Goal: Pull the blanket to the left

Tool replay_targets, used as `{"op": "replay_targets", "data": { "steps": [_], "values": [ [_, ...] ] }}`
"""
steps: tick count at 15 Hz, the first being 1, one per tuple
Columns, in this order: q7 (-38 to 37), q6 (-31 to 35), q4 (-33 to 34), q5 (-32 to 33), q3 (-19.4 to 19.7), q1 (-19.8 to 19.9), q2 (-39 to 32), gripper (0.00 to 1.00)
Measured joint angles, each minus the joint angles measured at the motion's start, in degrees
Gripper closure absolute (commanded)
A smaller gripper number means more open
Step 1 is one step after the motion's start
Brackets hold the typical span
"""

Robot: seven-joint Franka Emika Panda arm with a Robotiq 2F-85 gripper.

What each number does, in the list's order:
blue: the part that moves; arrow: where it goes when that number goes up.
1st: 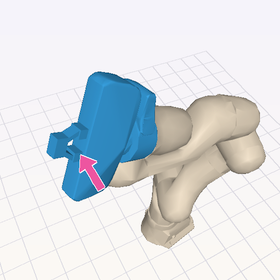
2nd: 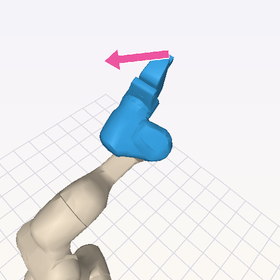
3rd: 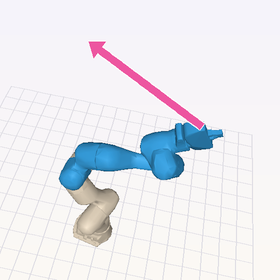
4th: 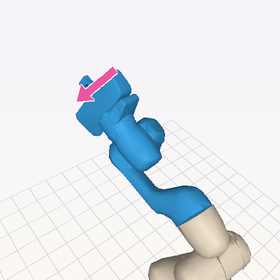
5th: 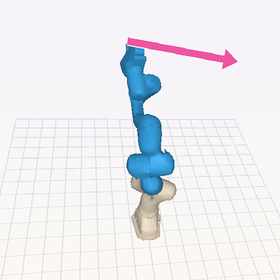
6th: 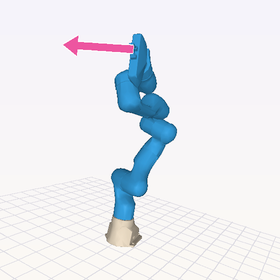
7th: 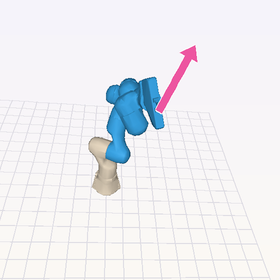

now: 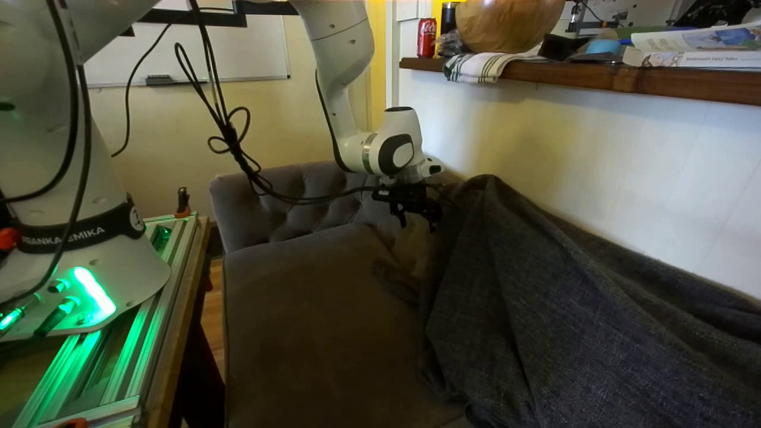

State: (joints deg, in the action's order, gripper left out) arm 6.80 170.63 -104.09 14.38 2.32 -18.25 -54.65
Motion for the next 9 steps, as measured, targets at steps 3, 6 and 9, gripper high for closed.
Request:
{"op": "replay_targets", "data": {
  "steps": [3, 6, 9],
  "values": [
    [0.0, 0.05, 3.13, 0.0, 0.17, 0.01, -2.93, 0.0],
    [-0.9, 0.38, 6.06, 0.0, 2.89, -1.11, -5.41, 0.0],
    [-2.86, 2.88, 8.63, -0.02, 5.12, -1.48, -7.46, 0.12]
  ]
}}
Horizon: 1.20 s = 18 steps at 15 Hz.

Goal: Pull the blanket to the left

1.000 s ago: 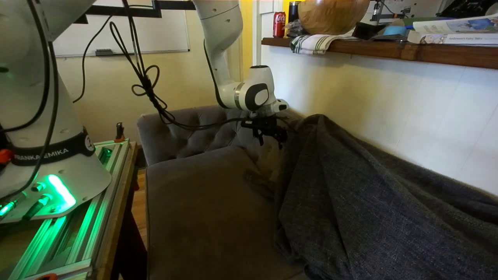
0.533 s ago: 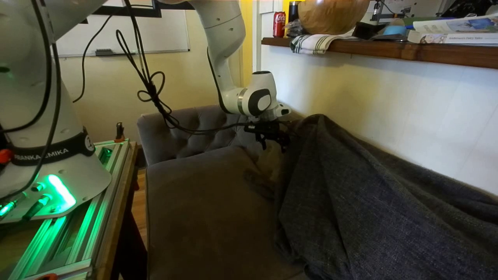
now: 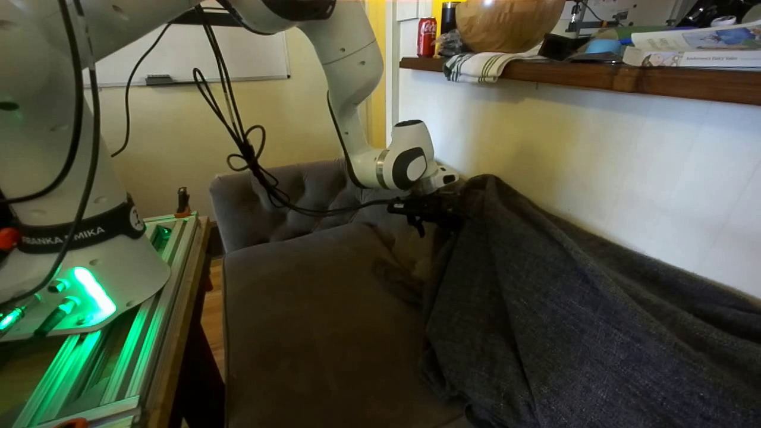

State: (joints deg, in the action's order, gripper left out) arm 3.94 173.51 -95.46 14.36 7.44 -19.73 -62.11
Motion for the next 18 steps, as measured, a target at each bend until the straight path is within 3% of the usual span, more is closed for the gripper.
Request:
{"op": "replay_targets", "data": {
  "steps": [1, 11, 18],
  "values": [
    [-0.71, 0.84, 0.64, -0.05, 0.64, -0.04, -0.65, 0.28],
    [-4.88, 2.45, 4.08, -2.51, 0.51, 0.46, -3.04, 0.98],
    [-4.88, 2.44, 3.91, -2.79, -1.14, 1.06, -2.27, 0.98]
  ]
}}
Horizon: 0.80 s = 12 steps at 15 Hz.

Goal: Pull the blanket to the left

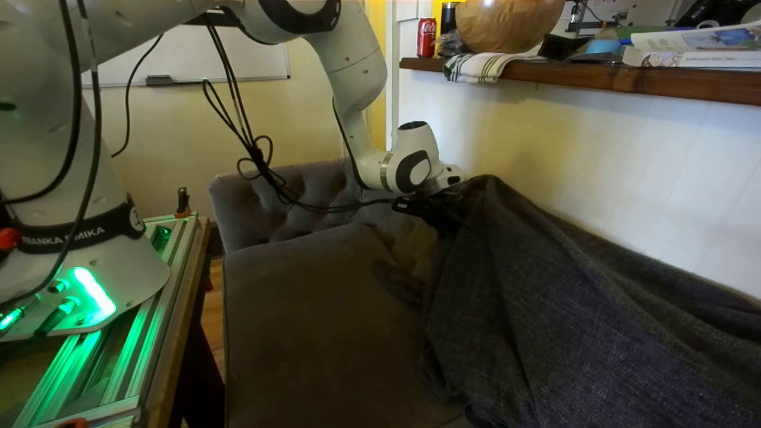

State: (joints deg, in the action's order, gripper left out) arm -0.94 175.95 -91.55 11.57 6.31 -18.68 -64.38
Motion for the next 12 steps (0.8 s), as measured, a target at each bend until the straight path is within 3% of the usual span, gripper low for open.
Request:
{"op": "replay_targets", "data": {
  "steps": [8, 12],
  "values": [
    [3.07, 0.19, -1.46, 1.49, 0.92, -3.79, 7.47, 0.98],
    [6.07, 0.22, 3.32, 3.25, 0.82, -6.69, 12.42, 0.98]
  ]
}}
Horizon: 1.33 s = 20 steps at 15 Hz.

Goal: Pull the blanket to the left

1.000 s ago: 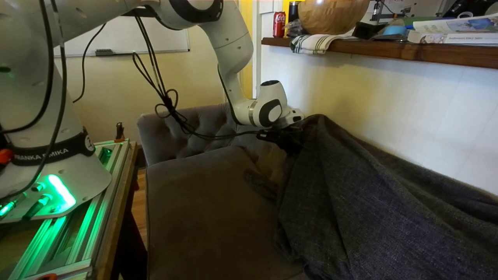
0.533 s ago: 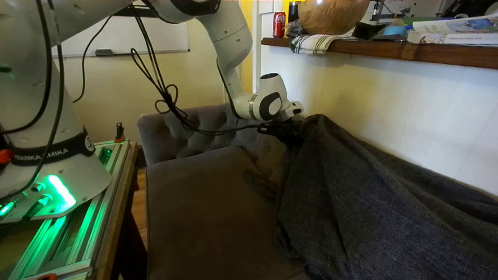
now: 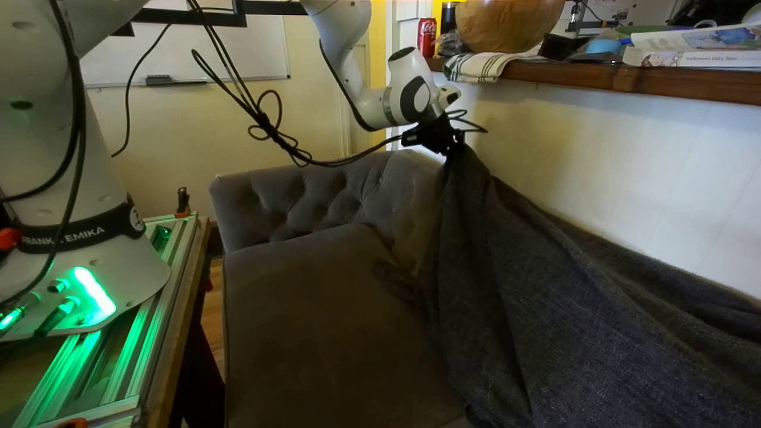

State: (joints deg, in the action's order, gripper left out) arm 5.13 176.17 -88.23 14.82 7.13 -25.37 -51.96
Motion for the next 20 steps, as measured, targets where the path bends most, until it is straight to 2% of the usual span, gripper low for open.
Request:
{"op": "replay_targets", "data": {
  "steps": [3, 5, 8, 13, 20],
  "values": [
    [3.55, -0.03, 6.42, 1.29, -1.45, -0.32, 1.4, 0.98],
    [6.87, -0.01, 10.5, 2.11, -4.01, 0.59, 0.92, 0.98],
    [14.06, -0.01, 15.37, 2.81, -11.67, 3.88, -1.9, 0.98],
    [30.62, -1.38, 23.8, 3.31, -27.97, 10.11, -10.42, 0.98],
    [47.93, -7.84, 39.68, 3.3, -38.67, 10.25, -22.25, 0.98]
  ]
}}
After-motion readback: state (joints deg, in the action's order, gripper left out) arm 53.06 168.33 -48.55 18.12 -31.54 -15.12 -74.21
